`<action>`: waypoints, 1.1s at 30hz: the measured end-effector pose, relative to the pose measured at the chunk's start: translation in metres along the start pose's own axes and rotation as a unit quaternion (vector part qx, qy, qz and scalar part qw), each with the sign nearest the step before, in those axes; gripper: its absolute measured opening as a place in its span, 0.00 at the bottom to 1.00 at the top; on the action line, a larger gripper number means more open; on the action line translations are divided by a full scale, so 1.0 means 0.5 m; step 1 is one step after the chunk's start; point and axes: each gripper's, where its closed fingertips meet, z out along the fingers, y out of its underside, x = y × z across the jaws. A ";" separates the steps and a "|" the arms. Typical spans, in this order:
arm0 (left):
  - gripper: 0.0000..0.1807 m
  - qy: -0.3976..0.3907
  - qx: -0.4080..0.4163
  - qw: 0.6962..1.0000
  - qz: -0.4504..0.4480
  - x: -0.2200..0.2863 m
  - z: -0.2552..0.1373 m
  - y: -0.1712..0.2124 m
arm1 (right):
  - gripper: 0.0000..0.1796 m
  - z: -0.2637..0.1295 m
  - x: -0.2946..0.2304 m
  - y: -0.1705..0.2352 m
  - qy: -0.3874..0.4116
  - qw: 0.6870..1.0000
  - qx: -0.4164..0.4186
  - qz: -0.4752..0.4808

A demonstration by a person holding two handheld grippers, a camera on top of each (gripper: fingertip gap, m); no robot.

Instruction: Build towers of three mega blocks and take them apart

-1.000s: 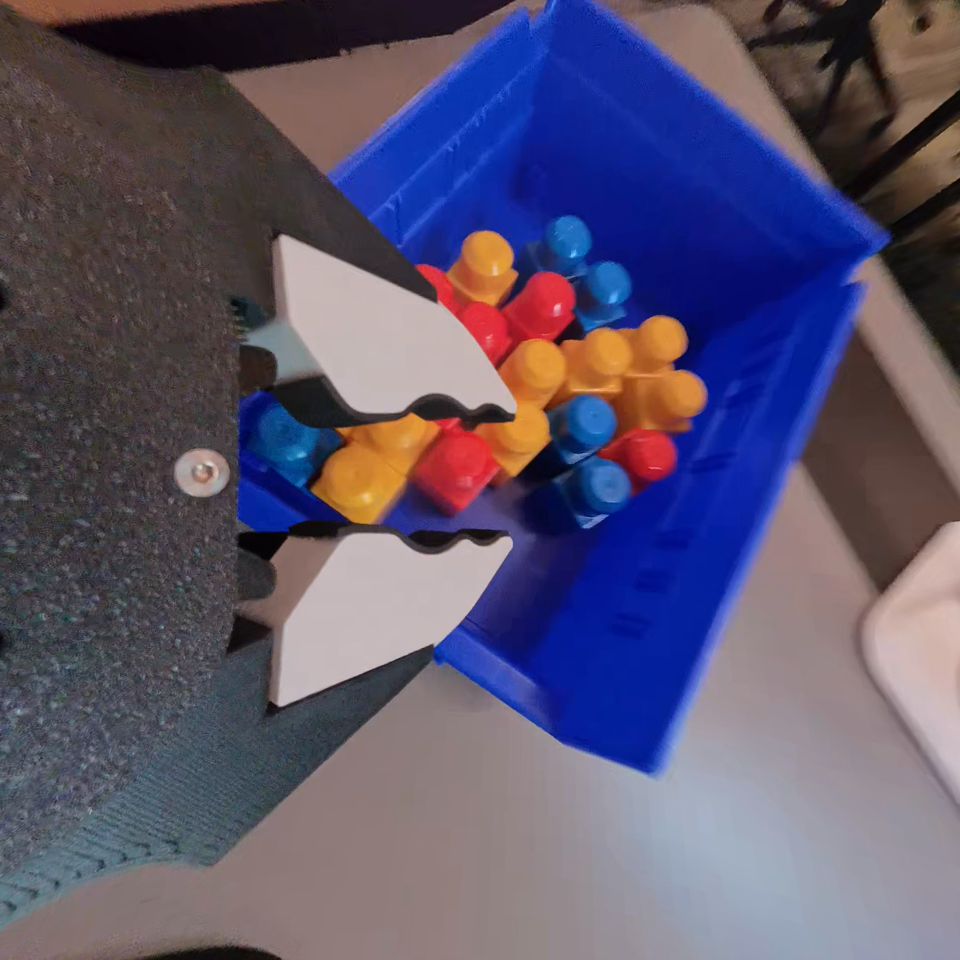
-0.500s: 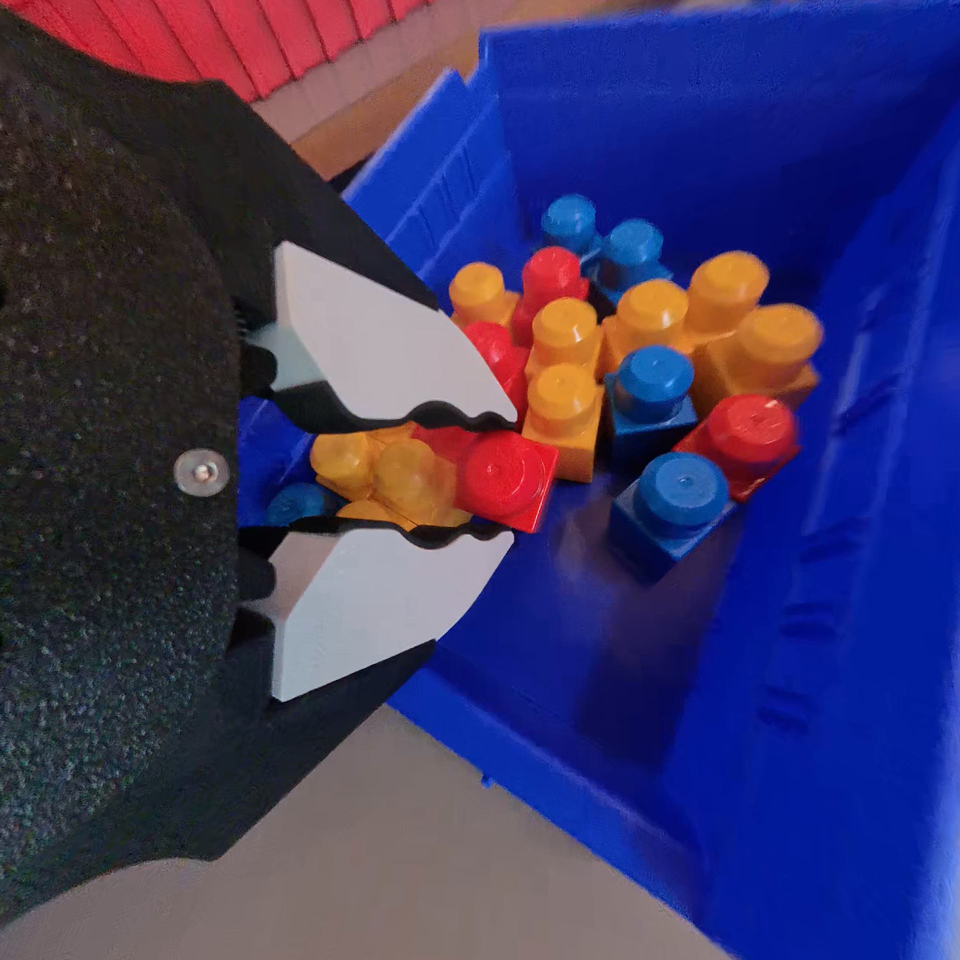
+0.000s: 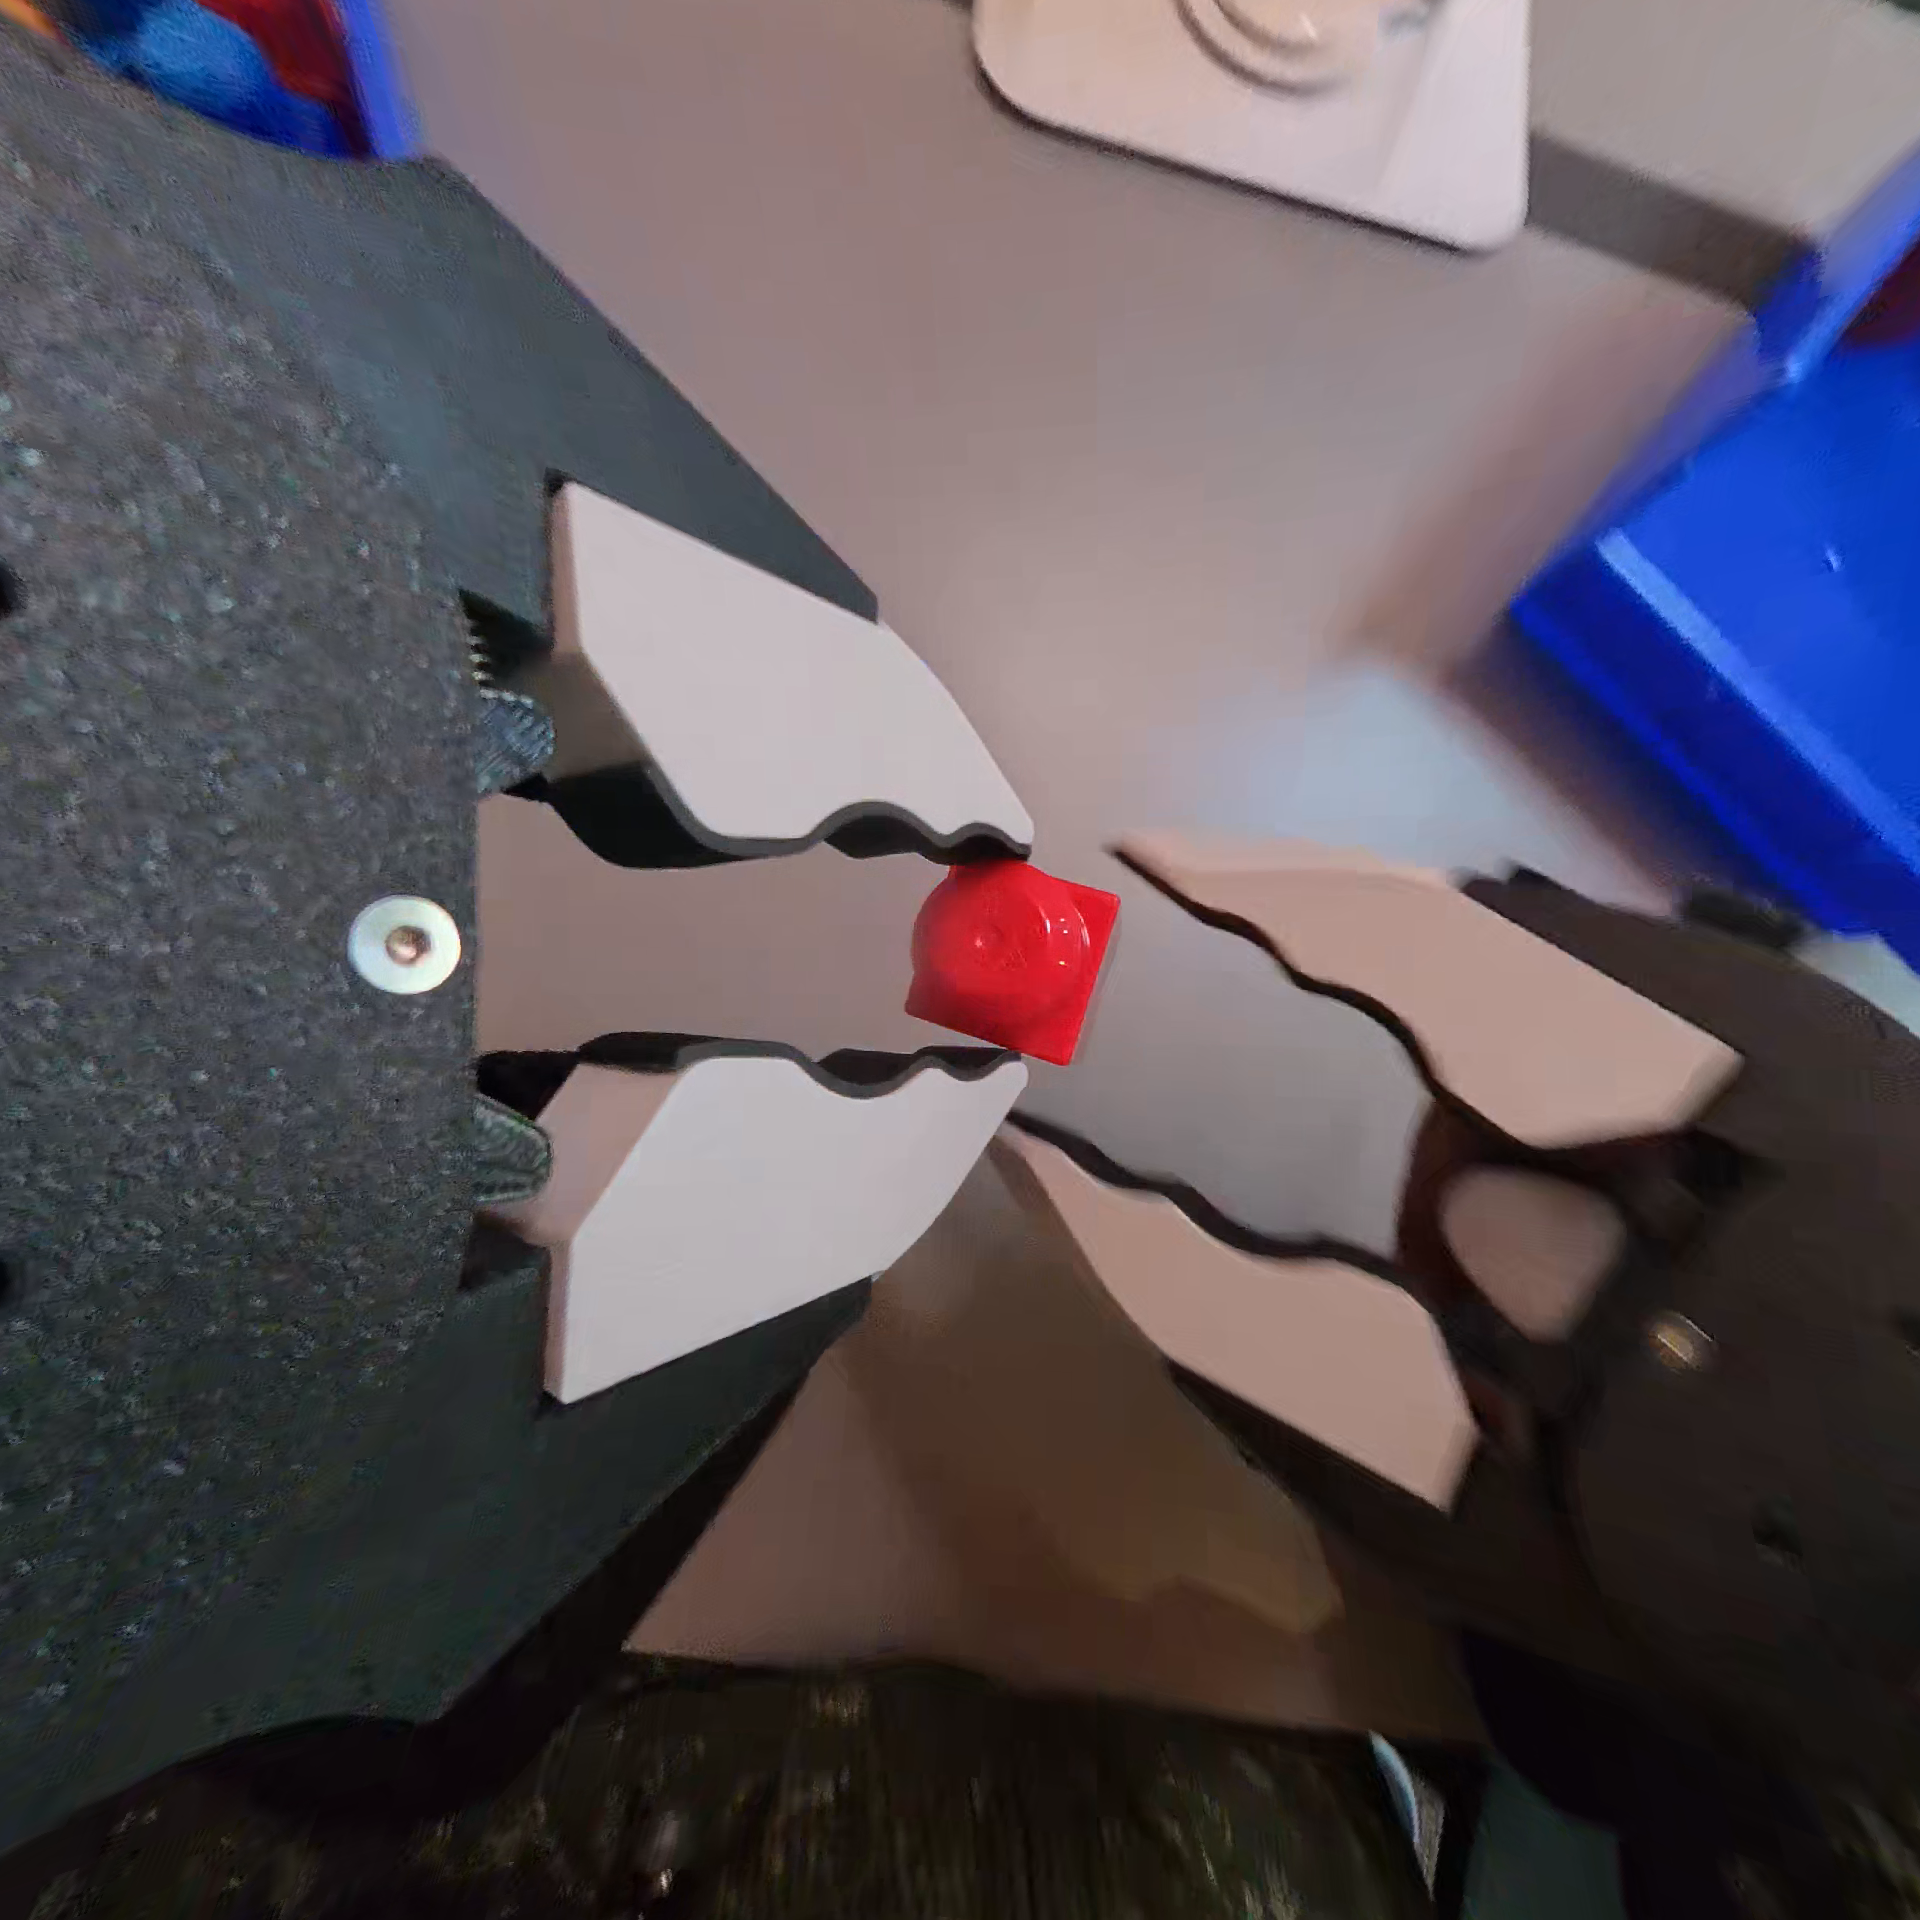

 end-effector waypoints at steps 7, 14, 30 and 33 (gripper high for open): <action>0.19 -0.075 0.036 0.997 -0.001 -0.069 -0.085 0.013 | 0.21 -0.027 0.028 0.055 -0.027 0.999 0.002 0.040; 0.20 -0.210 -0.091 0.966 -0.121 -0.235 -0.267 0.264 | 0.21 -0.044 0.063 0.206 -0.072 0.987 -0.060 0.134; 0.17 -0.115 -0.403 0.902 -0.103 -0.258 -0.241 0.515 | 0.24 -0.065 0.036 0.273 -0.096 0.978 -0.160 0.099; 0.16 -0.112 -0.382 0.912 -0.101 -0.258 -0.237 0.494 | 0.28 -0.070 0.041 0.260 -0.090 0.980 -0.142 0.104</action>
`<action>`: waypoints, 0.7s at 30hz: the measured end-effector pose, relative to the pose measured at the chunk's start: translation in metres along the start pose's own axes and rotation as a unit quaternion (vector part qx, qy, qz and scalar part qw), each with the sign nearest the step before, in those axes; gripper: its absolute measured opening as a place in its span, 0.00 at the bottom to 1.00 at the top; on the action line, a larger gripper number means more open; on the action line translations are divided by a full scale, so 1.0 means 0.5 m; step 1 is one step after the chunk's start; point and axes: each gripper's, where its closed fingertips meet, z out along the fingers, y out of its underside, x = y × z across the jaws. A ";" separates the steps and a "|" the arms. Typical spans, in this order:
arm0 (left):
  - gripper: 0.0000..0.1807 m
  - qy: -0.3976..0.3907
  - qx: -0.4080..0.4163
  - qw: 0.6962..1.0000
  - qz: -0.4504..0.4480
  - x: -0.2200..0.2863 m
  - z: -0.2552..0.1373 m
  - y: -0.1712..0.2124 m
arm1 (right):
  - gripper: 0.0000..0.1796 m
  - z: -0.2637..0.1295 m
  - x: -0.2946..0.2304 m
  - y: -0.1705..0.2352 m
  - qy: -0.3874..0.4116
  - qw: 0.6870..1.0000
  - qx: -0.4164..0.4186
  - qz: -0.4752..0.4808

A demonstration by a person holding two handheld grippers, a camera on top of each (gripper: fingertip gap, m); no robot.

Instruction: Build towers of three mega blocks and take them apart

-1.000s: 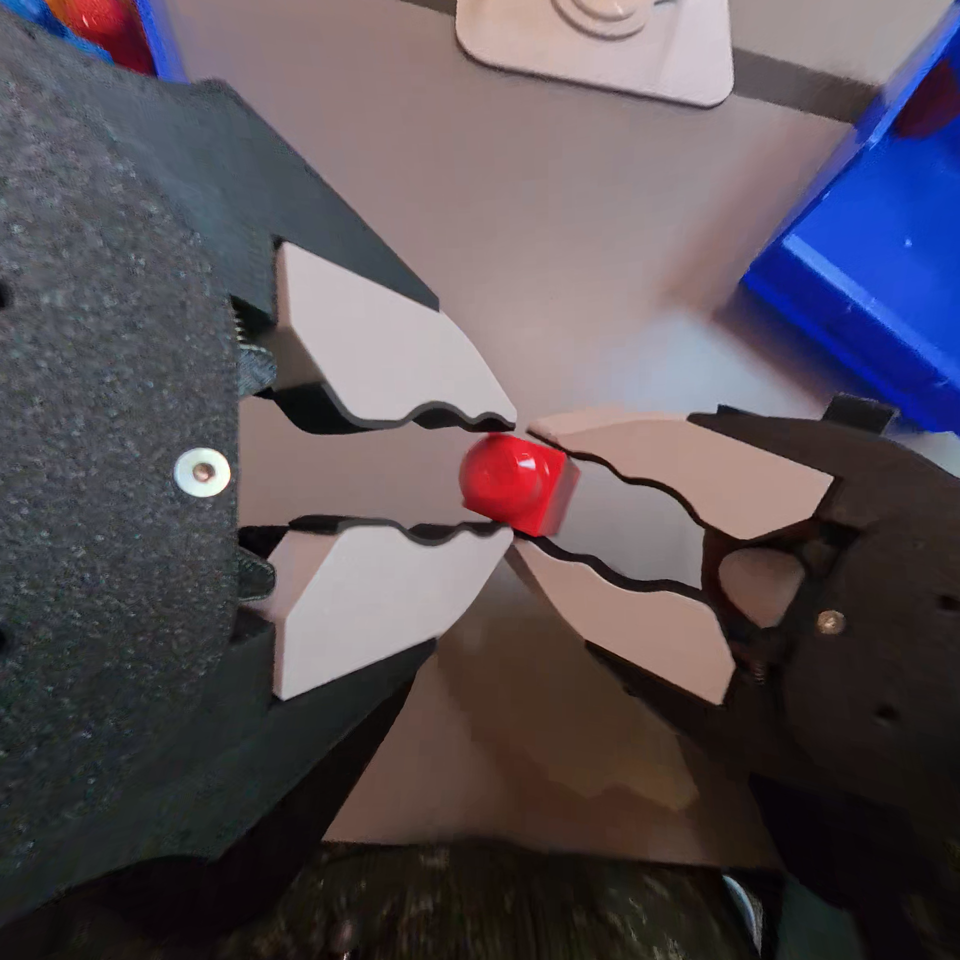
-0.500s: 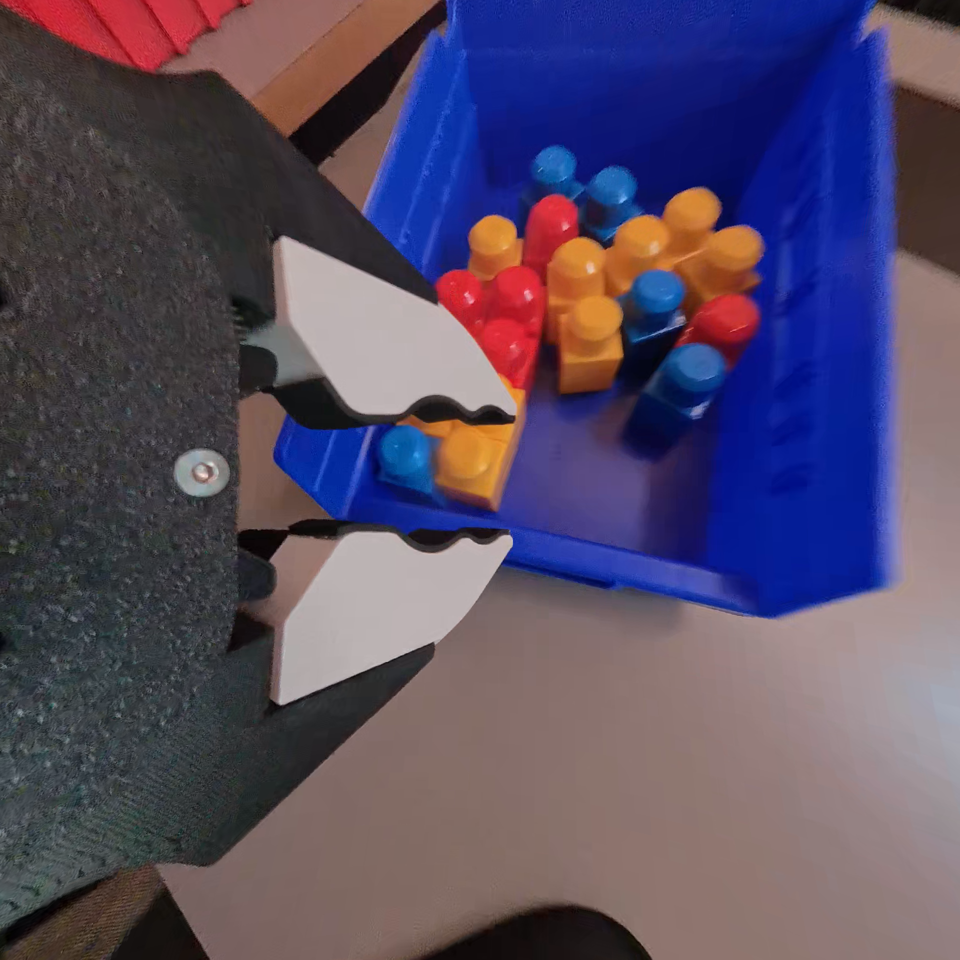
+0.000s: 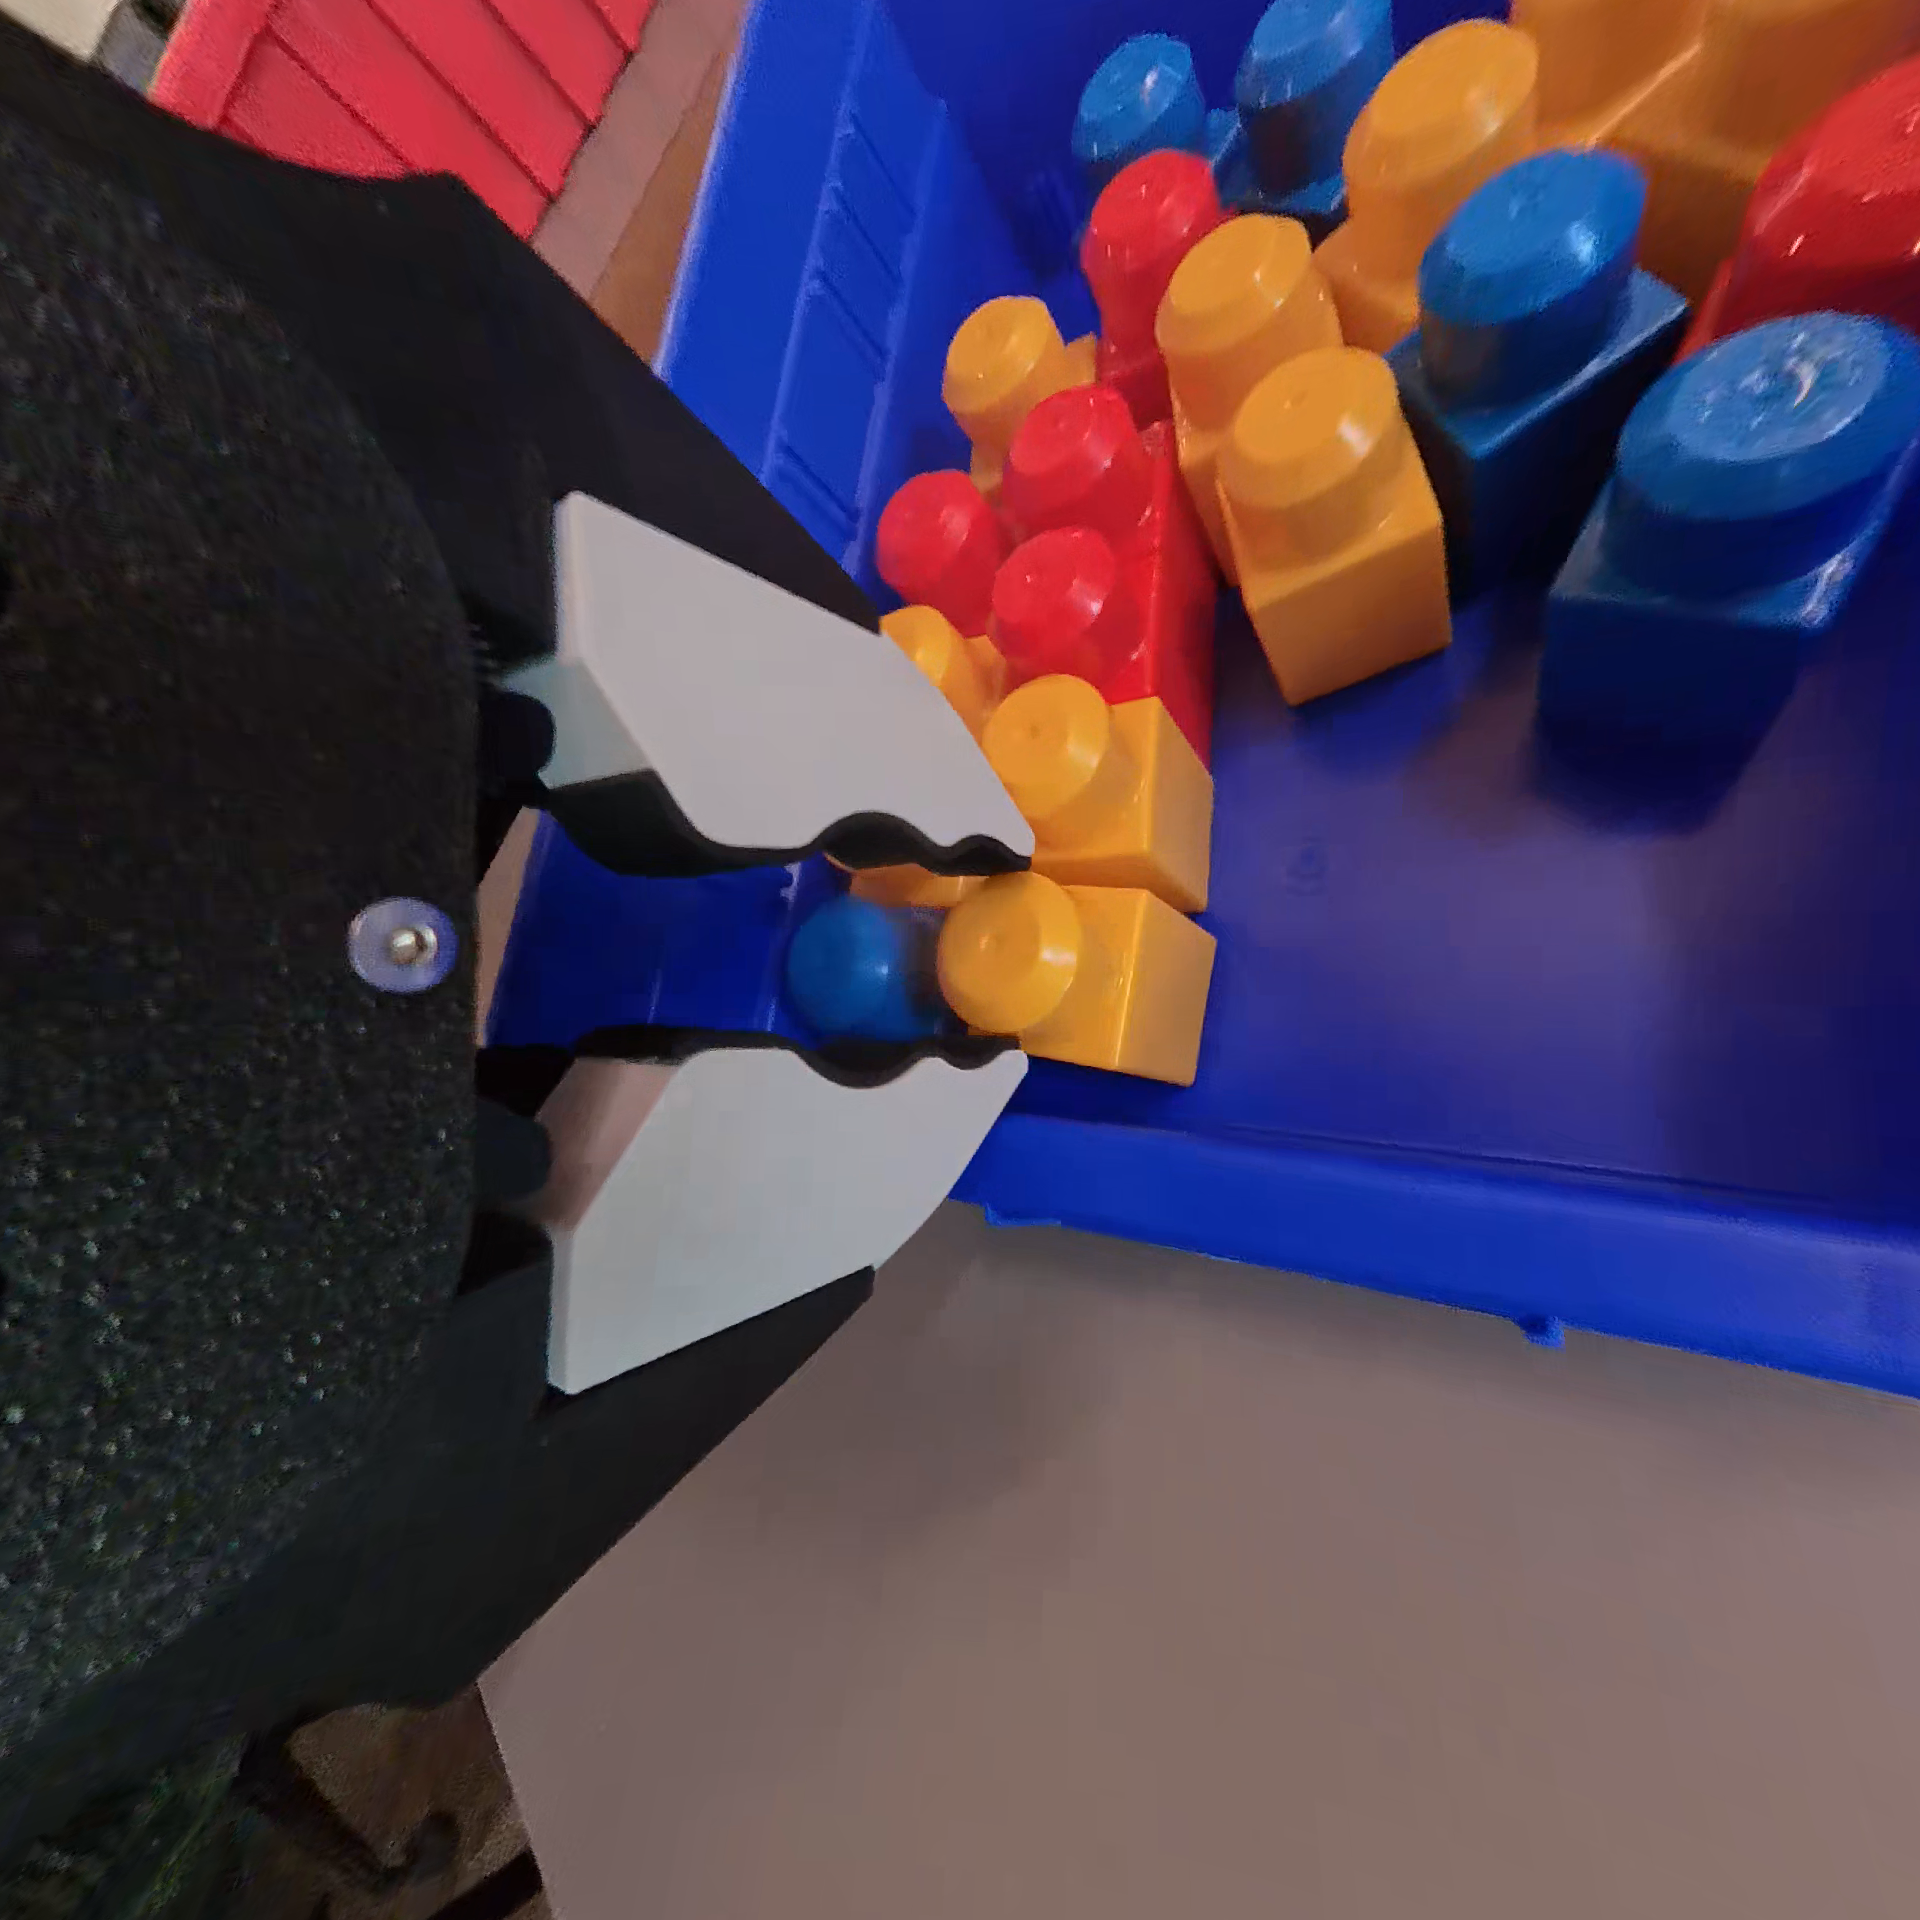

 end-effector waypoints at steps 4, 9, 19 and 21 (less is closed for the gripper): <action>0.16 -0.058 0.049 0.997 -0.005 -0.016 -0.070 -0.020 | 0.31 -0.023 0.007 -0.026 0.008 0.999 0.043 0.009; 0.16 -0.089 0.184 0.979 0.009 0.032 -0.190 -0.118 | 0.33 -0.048 0.016 -0.061 0.026 0.995 0.092 0.008; 0.16 0.073 0.238 0.957 0.147 0.306 -0.143 -0.358 | 0.35 -0.023 0.000 -0.023 0.011 0.999 0.036 -0.005; 0.16 0.098 0.229 0.955 0.162 0.338 -0.117 -0.395 | 0.35 -0.019 0.000 -0.014 0.010 1.000 0.026 -0.004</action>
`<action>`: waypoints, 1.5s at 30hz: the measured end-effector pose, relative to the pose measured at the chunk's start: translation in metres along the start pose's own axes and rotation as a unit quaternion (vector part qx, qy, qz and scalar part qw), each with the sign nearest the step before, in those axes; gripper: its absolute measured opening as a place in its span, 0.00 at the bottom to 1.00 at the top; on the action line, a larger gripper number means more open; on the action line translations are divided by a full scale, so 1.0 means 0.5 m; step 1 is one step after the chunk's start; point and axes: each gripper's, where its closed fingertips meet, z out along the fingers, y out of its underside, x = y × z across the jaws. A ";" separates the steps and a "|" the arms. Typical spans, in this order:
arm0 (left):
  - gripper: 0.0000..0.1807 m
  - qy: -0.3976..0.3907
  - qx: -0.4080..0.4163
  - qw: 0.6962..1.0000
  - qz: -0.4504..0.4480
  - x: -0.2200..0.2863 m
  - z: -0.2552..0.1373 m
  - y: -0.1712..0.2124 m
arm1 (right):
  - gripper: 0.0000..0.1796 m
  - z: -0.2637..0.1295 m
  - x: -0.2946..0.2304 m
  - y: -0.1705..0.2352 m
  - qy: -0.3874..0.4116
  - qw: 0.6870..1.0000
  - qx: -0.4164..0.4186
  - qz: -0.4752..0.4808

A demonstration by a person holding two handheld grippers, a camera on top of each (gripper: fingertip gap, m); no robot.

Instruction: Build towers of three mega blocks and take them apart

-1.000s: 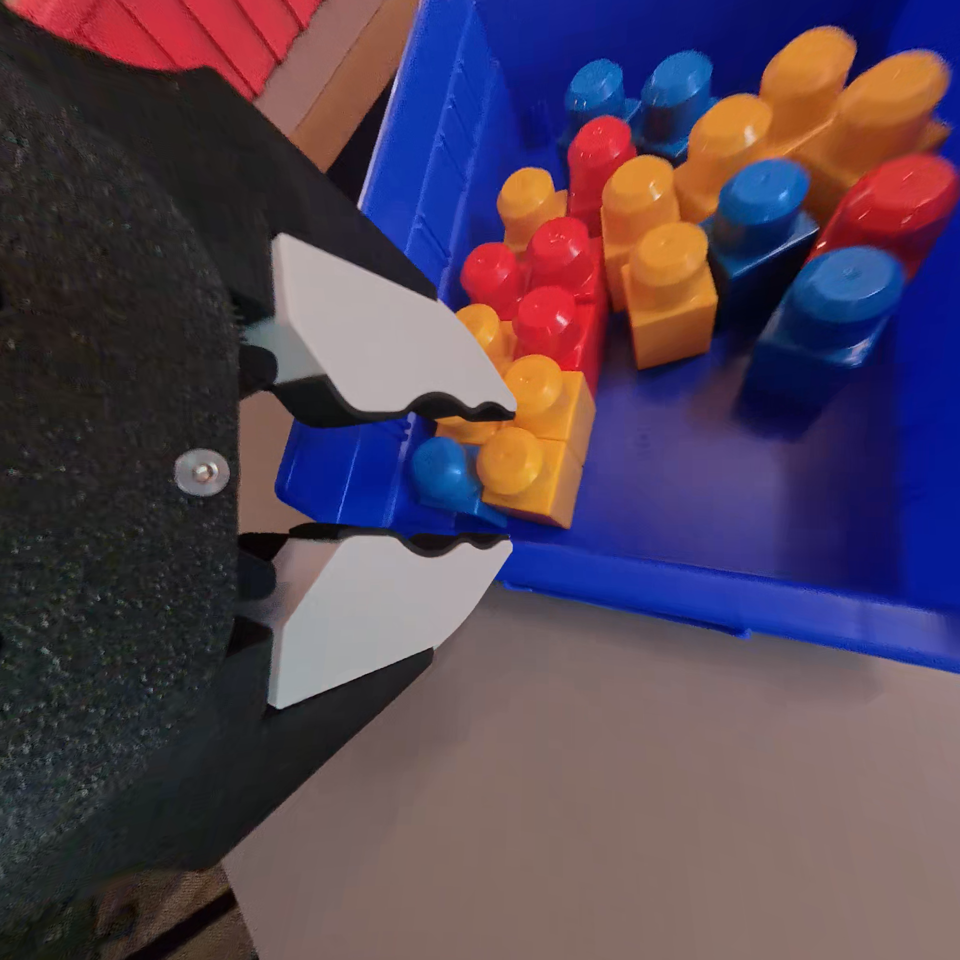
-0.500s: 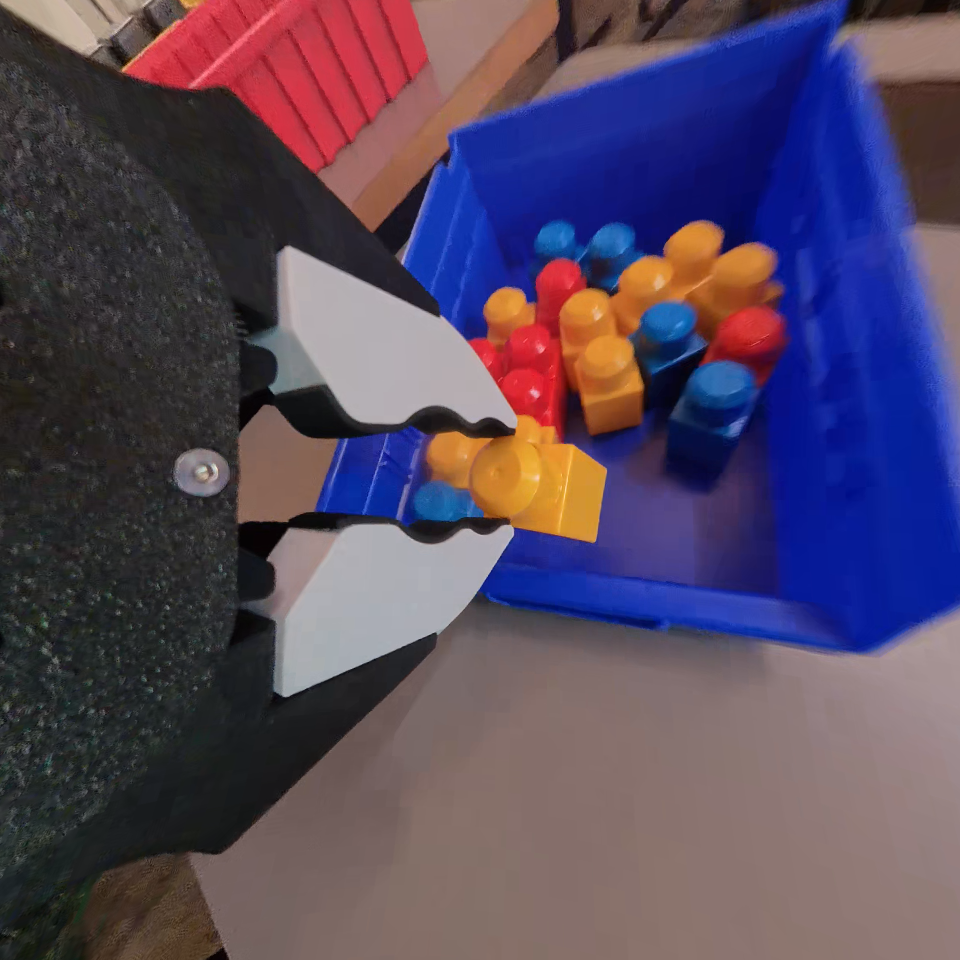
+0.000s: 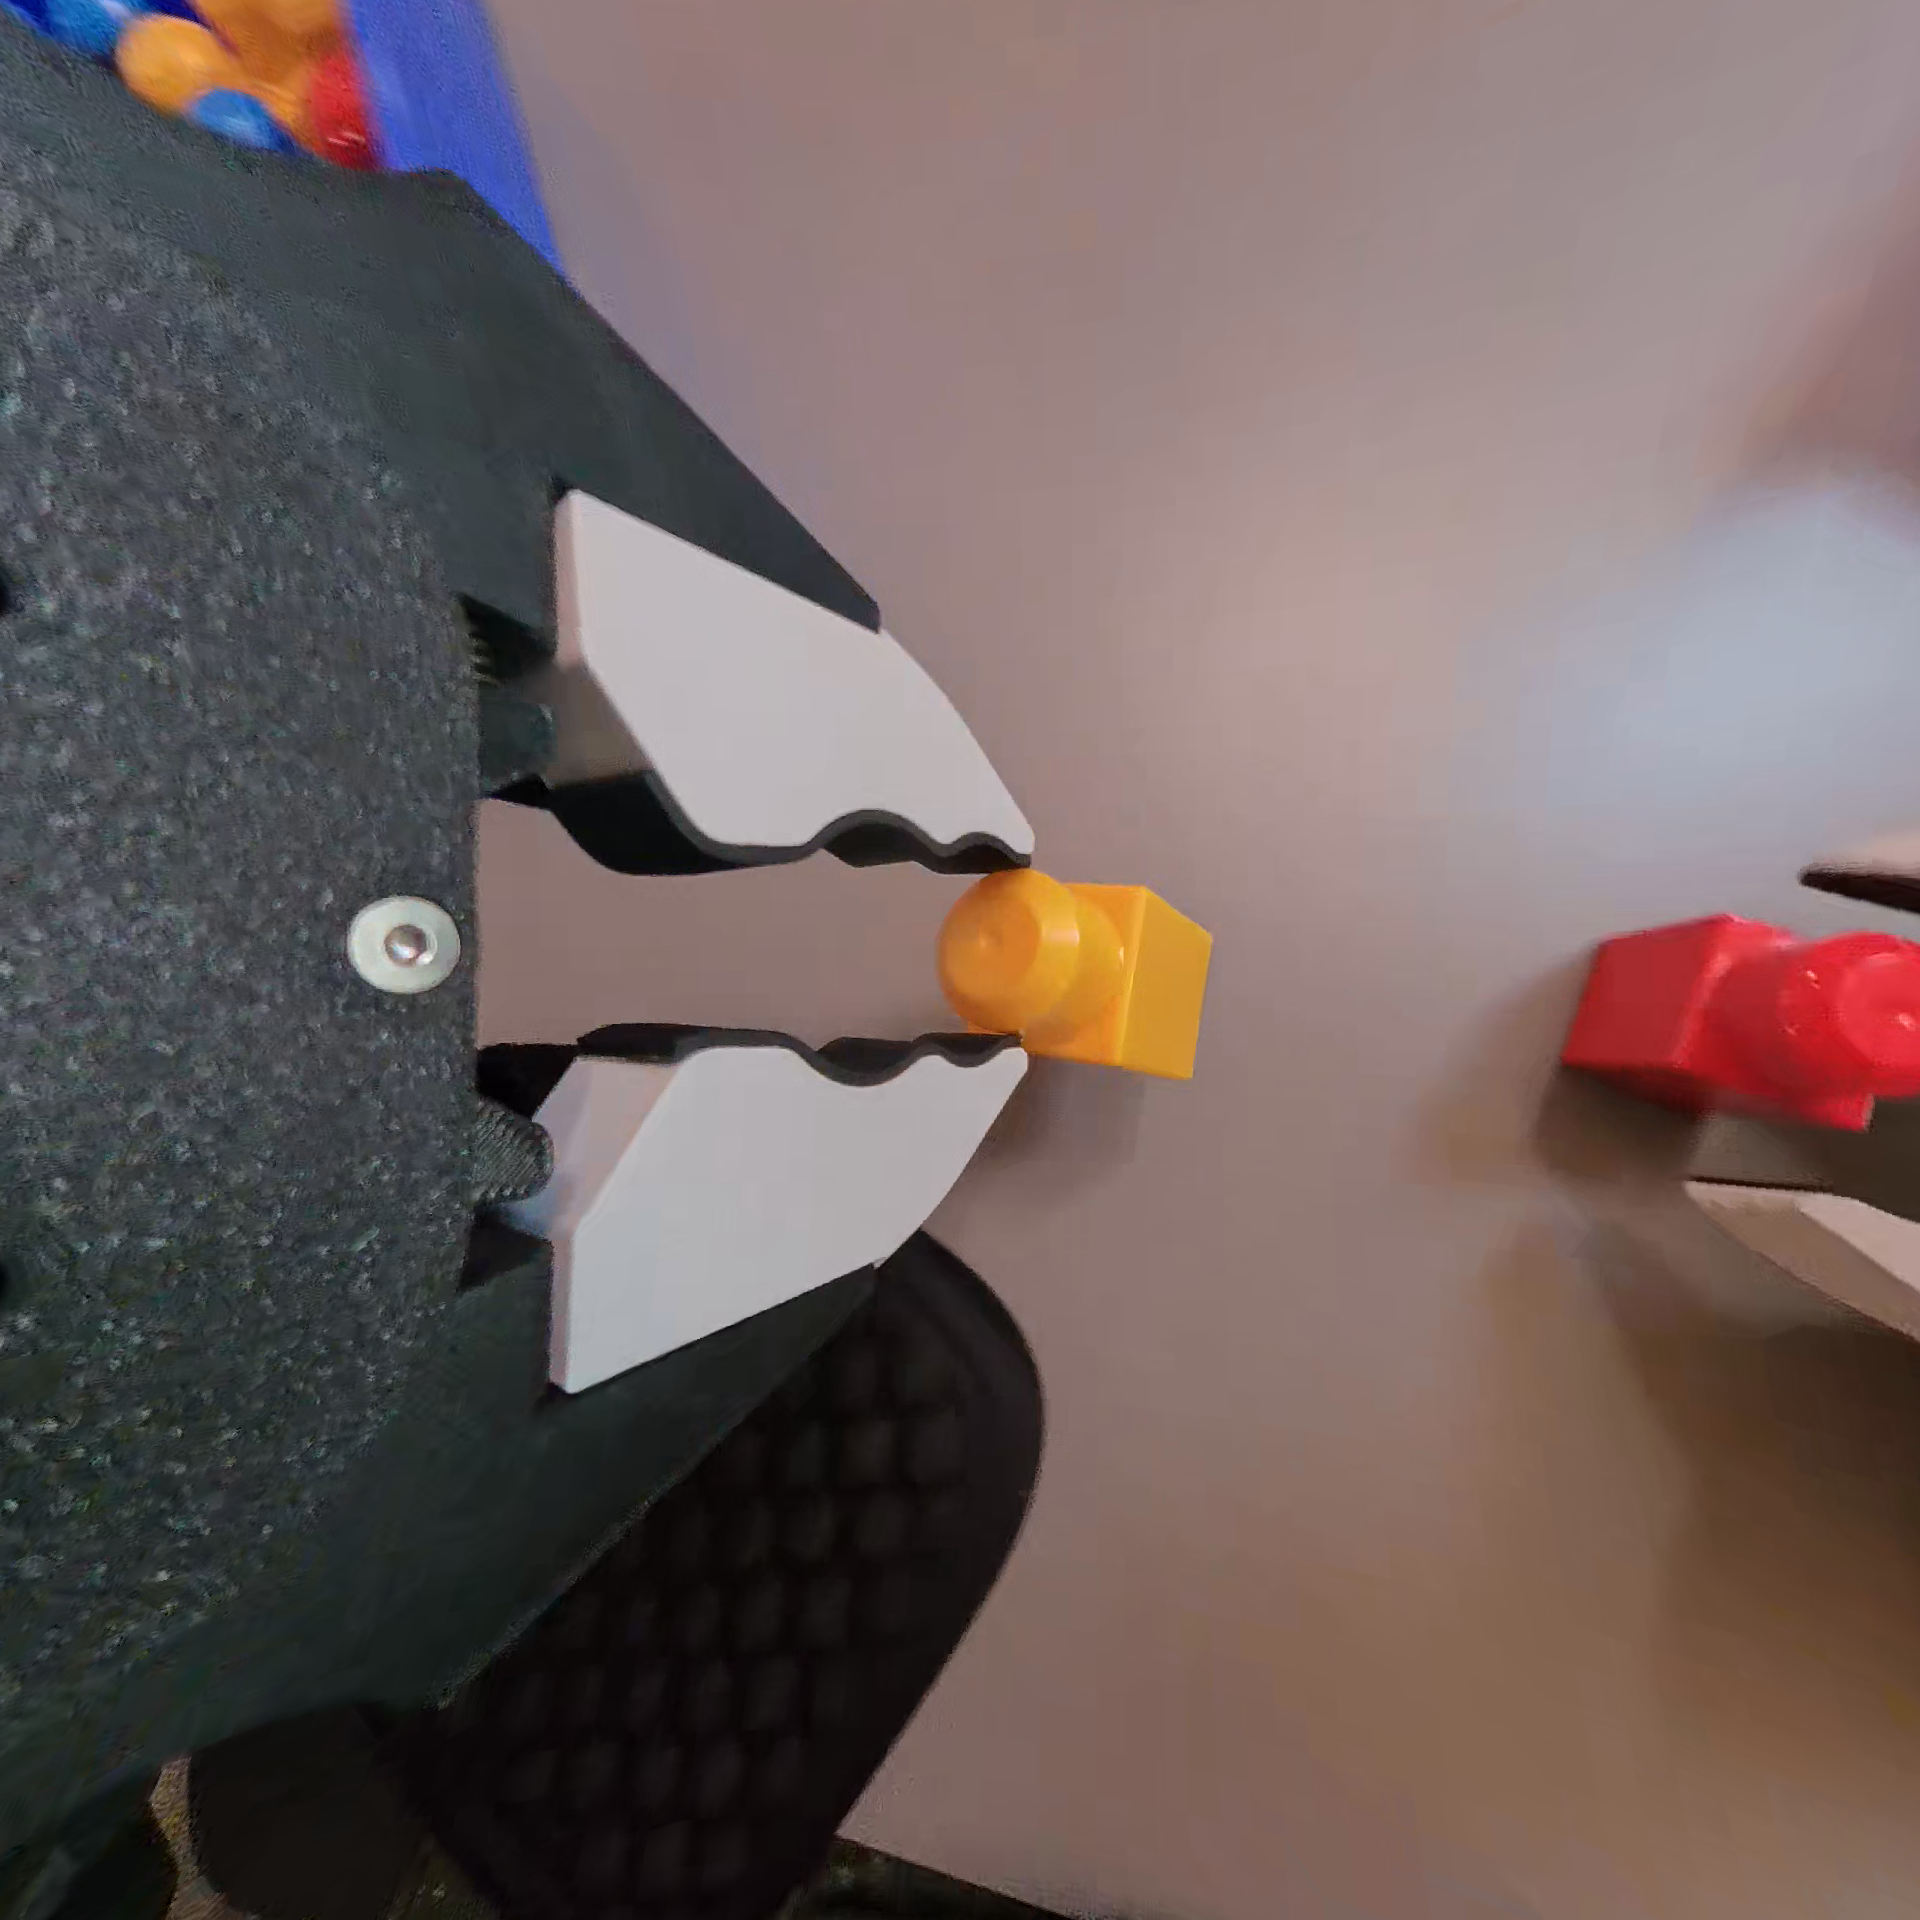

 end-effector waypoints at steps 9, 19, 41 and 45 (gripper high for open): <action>0.19 0.030 0.041 0.998 0.031 0.019 0.089 -0.098 | 0.33 0.009 -0.002 0.010 -0.003 1.000 -0.007 0.002; 0.41 0.050 0.151 0.987 0.013 0.025 0.142 -0.075 | 0.20 0.007 0.008 -0.001 0.018 1.000 0.000 0.003; 0.21 0.080 0.128 0.989 0.003 0.102 0.119 -0.143 | 0.20 -0.092 -0.091 -0.187 -0.062 0.973 0.221 -0.009; 0.21 0.074 0.096 0.993 0.014 0.104 0.115 -0.123 | 0.20 -0.041 -0.109 -0.143 -0.082 0.988 0.128 -0.014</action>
